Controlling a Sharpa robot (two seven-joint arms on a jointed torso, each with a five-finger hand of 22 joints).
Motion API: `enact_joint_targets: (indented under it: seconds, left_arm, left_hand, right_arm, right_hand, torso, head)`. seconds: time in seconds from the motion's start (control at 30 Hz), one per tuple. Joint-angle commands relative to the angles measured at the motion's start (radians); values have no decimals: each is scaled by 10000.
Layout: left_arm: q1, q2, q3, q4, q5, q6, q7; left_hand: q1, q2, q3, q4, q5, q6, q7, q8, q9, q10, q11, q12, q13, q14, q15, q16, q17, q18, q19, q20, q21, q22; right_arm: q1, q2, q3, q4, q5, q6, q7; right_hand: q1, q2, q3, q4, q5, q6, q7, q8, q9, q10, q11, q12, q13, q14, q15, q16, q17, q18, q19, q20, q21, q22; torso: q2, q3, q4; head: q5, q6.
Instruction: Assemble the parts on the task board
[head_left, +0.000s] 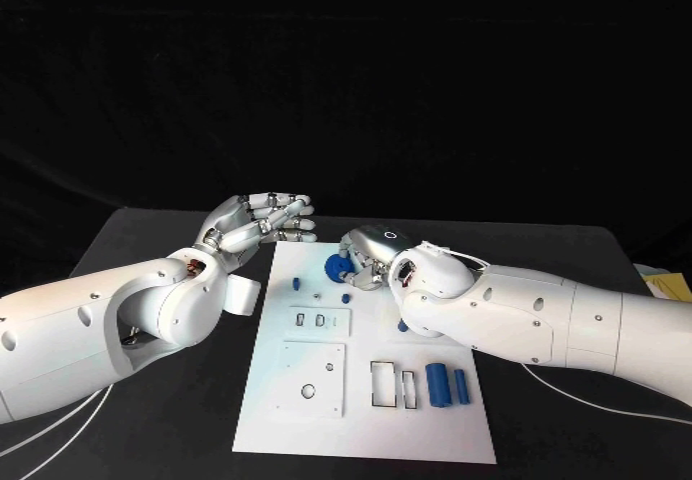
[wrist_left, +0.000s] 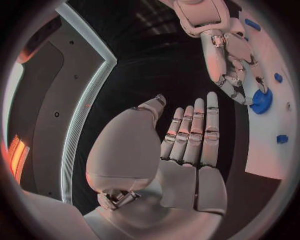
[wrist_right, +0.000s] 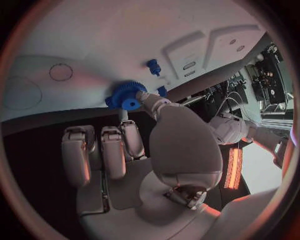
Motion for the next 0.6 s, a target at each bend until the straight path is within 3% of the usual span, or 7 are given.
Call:
enact_joint_targets:
  seconds: [0.03,0.13,0.2,0.33,0.6]
  left_arm:
    - [13,7,8,31,33,146,82]
    - [13,7,8,34,33,149,80]
    - [13,7,8,35,33,151,79]
    - [14,0,8,35,33,136,63]
    - [15,-40,8,42,37,93,43]
  left_hand:
    - [-95,40,-6,45,10,-71,497,-60,-13,-84,-1,-46,-5,-16,30,-62,14,96,15,32,46,-9]
    - [-95,40,-6,45,10,-71,497,-60,-13,-84,-1,-46,-5,-16,30,-62,14,96,15,32,46,-9]
    - [-95,40,-6,45,10,-71,497,-60,-13,-84,-1,-46,-5,-16,30,-62,14,96,15,32,46,-9]
    - [-95,40,-6,45,10,-71,497,-60,-13,-84,-1,-46,-5,-16,30,-62,14,96,15,32,46,-9]
    - [-85,47,-7,39,10,-77,499,-70,-12,-96,2,-44,-4,-24,32,-75,30,97,6,35,46,-14]
  right_arm:
    - [-37,47,-21,-14,-142,295,-84]
    - [-39,100,-23,-57,-126,314,-67]
    - [-40,126,-24,-69,-110,339,-52]
    - [-41,141,-26,-68,-77,378,-33]
    - [-42,0,-28,80,67,397,35]
  right_hand:
    - [-128,-64,-3,95,-2,21,-107,-120,-53,-71,94,-58,129,980,5,57,2431,-130,734,-43,33,1962]
    - [-205,-176,-33,163,-338,-870,171,-843,-342,-300,341,-213,-58,976,210,53,2418,-130,729,129,28,1962]
    - [-244,-233,-156,238,-558,-1392,231,-1309,-553,-347,413,-233,-79,976,291,54,2421,-130,732,222,32,1973]
    - [-386,-265,-589,505,-747,-1543,302,-1586,-715,-378,483,-245,-89,979,356,60,2435,-133,737,293,40,1988]
    - [-389,-135,-987,809,-598,-1261,318,-1623,-790,-315,502,-196,-13,985,382,68,2460,-149,770,328,86,2061]
  torso:
    - [5,9,-11]
    - [3,2,-8]
    - [5,-1,-3]
    - [8,1,6]
    - [5,4,-24]
  head:
    - [15,3]
    - [-11,26]
    - [-7,27]
    - [-19,39]
    - [-17,31]
